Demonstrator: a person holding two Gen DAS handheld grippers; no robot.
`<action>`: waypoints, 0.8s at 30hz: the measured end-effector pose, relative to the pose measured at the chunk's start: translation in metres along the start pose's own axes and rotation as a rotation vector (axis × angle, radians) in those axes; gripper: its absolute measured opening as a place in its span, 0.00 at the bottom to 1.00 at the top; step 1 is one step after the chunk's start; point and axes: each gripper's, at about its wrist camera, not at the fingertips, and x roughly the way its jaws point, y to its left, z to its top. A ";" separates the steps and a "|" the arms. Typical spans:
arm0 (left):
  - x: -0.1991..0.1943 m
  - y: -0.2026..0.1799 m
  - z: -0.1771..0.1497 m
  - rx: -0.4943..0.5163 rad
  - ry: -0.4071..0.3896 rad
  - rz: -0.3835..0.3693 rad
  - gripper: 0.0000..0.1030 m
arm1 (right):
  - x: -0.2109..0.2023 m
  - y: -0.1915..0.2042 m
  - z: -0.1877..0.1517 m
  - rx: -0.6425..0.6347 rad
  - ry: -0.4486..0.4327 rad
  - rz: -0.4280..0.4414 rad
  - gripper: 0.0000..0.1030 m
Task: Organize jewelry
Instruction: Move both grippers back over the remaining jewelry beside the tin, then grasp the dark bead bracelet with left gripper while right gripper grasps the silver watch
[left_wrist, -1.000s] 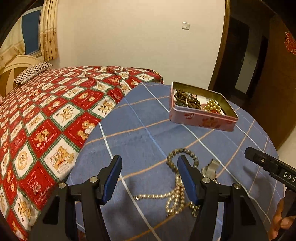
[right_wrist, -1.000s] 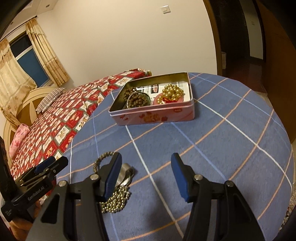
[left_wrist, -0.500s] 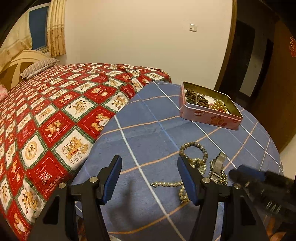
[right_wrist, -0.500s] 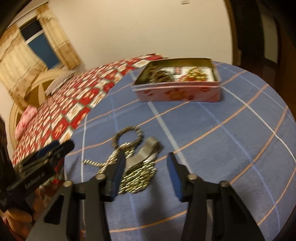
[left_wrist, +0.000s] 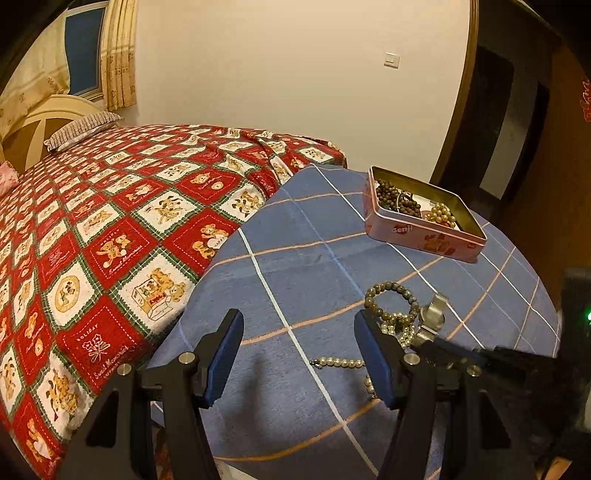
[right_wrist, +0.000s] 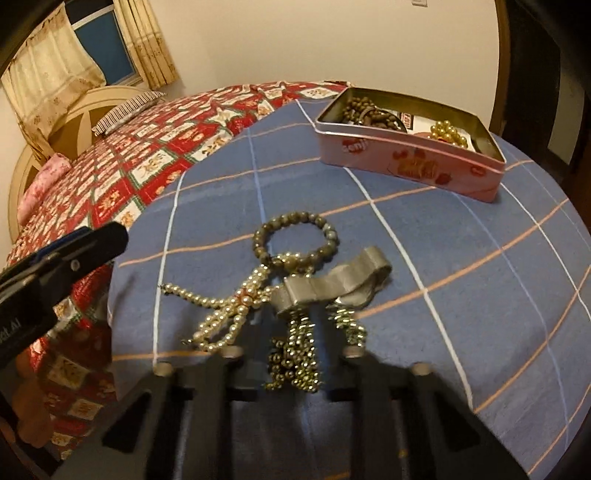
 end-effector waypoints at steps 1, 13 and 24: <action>0.000 0.000 0.000 0.001 0.002 0.000 0.61 | -0.005 -0.004 0.002 0.008 -0.026 -0.003 0.09; 0.021 -0.013 0.004 0.015 0.037 -0.037 0.61 | -0.017 -0.063 0.037 0.175 -0.084 0.043 0.15; 0.060 -0.031 0.013 0.036 0.104 -0.067 0.61 | 0.018 -0.039 0.034 0.103 -0.019 0.015 0.56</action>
